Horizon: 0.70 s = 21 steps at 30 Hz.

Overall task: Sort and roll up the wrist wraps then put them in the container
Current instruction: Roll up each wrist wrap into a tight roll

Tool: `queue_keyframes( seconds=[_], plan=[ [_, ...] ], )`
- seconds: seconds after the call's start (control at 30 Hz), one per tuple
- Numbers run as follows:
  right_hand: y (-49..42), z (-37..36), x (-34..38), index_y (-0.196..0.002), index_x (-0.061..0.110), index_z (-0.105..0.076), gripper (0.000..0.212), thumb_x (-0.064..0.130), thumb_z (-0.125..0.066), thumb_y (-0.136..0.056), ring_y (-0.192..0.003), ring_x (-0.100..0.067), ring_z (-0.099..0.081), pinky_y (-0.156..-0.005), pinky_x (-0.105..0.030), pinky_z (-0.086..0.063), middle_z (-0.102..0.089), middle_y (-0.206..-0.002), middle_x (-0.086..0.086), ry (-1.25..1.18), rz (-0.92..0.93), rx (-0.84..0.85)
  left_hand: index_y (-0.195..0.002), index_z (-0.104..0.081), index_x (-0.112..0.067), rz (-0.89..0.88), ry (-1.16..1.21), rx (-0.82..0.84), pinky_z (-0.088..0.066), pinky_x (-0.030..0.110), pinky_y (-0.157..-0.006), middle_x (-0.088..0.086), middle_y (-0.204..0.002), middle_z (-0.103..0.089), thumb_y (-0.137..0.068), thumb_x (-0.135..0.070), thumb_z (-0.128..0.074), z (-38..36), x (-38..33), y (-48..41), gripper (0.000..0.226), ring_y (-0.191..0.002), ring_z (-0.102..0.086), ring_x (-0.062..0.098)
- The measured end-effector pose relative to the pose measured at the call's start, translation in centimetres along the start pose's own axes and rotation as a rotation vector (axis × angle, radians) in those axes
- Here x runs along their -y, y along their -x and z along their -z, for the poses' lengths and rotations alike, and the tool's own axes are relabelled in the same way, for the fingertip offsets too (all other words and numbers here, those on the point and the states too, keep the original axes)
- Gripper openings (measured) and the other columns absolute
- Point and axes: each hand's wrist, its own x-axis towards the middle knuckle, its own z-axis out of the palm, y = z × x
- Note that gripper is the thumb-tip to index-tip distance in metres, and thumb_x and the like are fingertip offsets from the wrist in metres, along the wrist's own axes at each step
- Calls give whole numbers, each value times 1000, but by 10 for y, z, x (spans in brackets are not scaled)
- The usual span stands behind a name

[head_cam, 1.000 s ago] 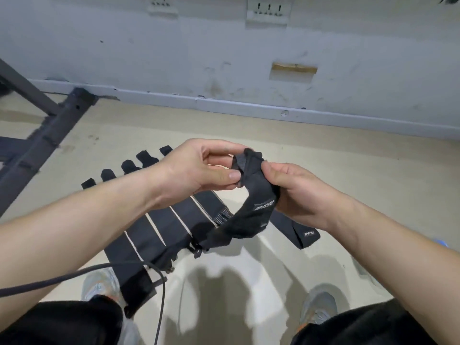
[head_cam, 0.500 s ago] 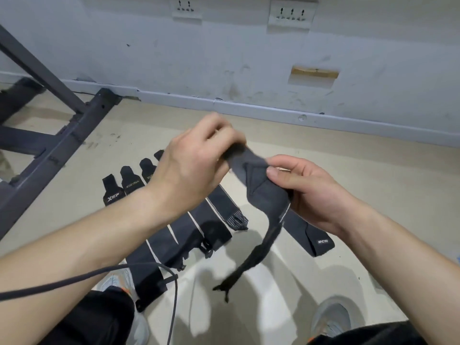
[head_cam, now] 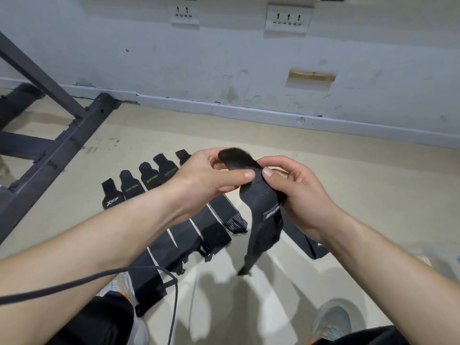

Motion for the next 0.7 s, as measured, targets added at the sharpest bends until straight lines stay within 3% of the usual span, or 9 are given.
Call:
queue_keyframes(
  seconds=[0.1,0.23,0.3,0.37,0.43,0.57,0.63,0.67,0.7],
  plan=[
    [0,-5,-6,-116,16,-67,19,13,-66,-98,-80,-27,-69,-74,-35,-55,-71,-95,-22,16,-28,-65,-107,-72,-4,-35,88,-89,-57,31,-80,7,-94,-76,-94,-4,-68,-8,2,-7,13,-81,-72,18],
    [5,1,-26,-98,10,-61,13,22,-66,-99,-78,-26,-66,-74,-39,-52,-73,-90,-13,65,-186,-120,-101,-70,-5,-6,-38,-181,-57,46,-88,19,-94,-73,-96,-17,-67,-23,21,-29,13,-88,-70,31],
    [8,15,-43,-88,13,-58,20,27,-64,-100,-80,-23,-66,-76,-38,-52,-69,-89,-9,130,-296,-57,-98,-67,-10,-25,-246,-189,-58,51,-92,9,-91,-78,-97,-24,-61,-30,47,-44,16,-91,-74,29],
    [9,41,-72,-82,17,-56,27,36,-65,-100,-84,-17,-66,-80,-31,-51,-68,-90,-4,358,-406,-2,-101,-64,-17,24,-364,-192,-58,50,-91,-1,-87,-79,-98,-27,-58,-36,79,-58,13,-90,-75,24],
    [9,79,-111,-82,17,-60,28,40,-67,-97,-82,-15,-64,-81,-32,-51,-69,-89,-1,577,-504,-29,-101,-64,-20,92,-396,-192,-57,52,-91,0,-88,-78,-92,-35,-60,-41,117,-74,18,-92,-75,24],
    [4,163,-179,-63,15,-45,30,19,-58,-90,-61,-20,-43,-60,-30,-34,-48,-59,3,885,-711,-187,-110,-63,-11,262,-341,-192,-58,45,-93,3,-89,-79,-98,-25,-61,-51,186,-105,18,-91,-75,20],
    [-1,196,-197,-66,17,-48,22,12,-52,-86,-67,-25,-51,-59,-31,-35,-55,-71,-2,1025,-777,-276,-111,-63,-13,330,-327,-223,-56,48,-96,5,-98,-78,-87,-37,-62,-51,216,-125,33,-98,-73,24],
    [-4,210,-206,-81,18,-59,13,12,-50,-87,-83,-30,-58,-66,-32,-43,-61,-93,-8,1079,-804,-311,-111,-64,-16,365,-310,-234,-55,49,-97,4,-103,-76,-82,-42,-61,-51,232,-135,39,-100,-72,26],
    [-8,225,-217,-105,18,-62,21,13,-49,-89,-103,-35,-59,-78,-34,-48,-57,-115,-13,1114,-831,-367,-110,-65,-17,400,-290,-245,-55,49,-97,4,-104,-75,-81,-41,-61,-51,246,-145,38,-101,-71,26]
  ],
)
